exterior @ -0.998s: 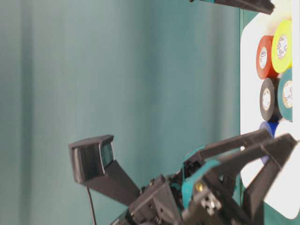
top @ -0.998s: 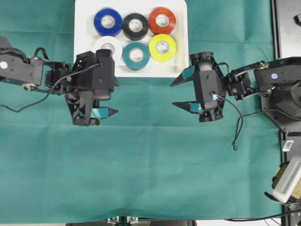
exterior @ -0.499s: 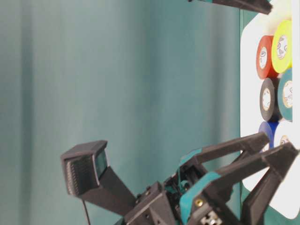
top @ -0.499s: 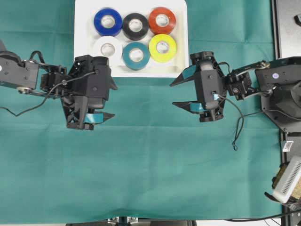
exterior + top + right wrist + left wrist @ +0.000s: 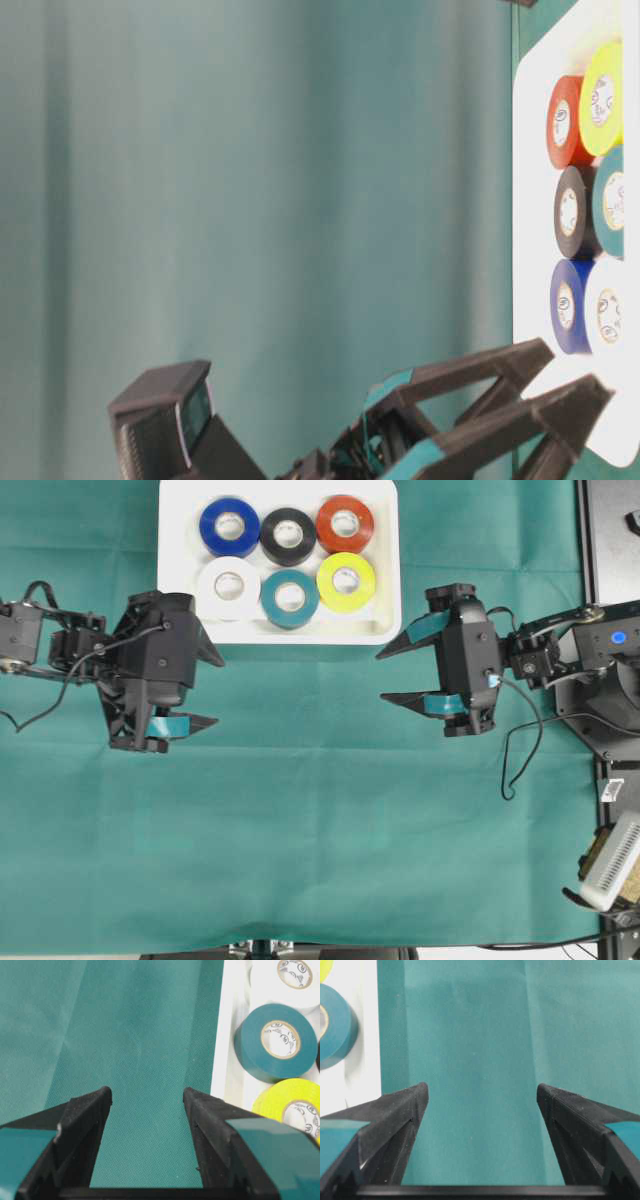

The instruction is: Put the tape alternately from left to right into the white case.

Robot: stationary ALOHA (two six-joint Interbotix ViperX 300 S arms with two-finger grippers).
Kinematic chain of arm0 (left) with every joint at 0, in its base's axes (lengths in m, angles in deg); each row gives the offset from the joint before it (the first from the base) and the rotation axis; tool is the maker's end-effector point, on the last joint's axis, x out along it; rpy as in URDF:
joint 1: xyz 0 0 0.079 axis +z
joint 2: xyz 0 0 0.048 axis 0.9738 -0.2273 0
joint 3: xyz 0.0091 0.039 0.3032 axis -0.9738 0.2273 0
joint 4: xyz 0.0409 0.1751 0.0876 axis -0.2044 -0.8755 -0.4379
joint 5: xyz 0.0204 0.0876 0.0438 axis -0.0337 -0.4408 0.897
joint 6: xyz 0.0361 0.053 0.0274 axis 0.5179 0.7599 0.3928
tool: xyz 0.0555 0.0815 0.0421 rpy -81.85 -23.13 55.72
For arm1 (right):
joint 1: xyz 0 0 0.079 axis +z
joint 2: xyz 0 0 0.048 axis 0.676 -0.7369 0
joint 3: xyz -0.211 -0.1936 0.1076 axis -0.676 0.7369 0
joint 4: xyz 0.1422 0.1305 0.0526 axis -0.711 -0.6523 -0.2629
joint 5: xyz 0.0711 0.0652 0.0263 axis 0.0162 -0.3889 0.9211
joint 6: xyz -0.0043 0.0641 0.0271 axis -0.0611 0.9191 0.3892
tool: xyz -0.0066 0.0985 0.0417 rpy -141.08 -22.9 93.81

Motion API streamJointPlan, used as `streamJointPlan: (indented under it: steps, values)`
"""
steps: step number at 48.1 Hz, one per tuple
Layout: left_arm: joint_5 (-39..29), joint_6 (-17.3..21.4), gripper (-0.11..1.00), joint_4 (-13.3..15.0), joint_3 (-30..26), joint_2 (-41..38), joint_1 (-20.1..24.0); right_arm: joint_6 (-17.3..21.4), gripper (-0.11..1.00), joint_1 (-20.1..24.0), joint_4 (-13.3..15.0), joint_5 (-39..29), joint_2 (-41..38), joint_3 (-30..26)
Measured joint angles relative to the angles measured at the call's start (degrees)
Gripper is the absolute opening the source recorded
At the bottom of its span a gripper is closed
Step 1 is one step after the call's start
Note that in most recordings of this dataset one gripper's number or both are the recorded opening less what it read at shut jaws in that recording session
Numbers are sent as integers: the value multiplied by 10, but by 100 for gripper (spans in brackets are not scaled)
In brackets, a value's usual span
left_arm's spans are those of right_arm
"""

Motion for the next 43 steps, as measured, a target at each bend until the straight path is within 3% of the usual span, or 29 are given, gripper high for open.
streamJointPlan:
  steps: [43]
  values:
    - [104, -1, 65, 1, 130, 125, 21, 0, 64, 0, 0, 0, 175, 91]
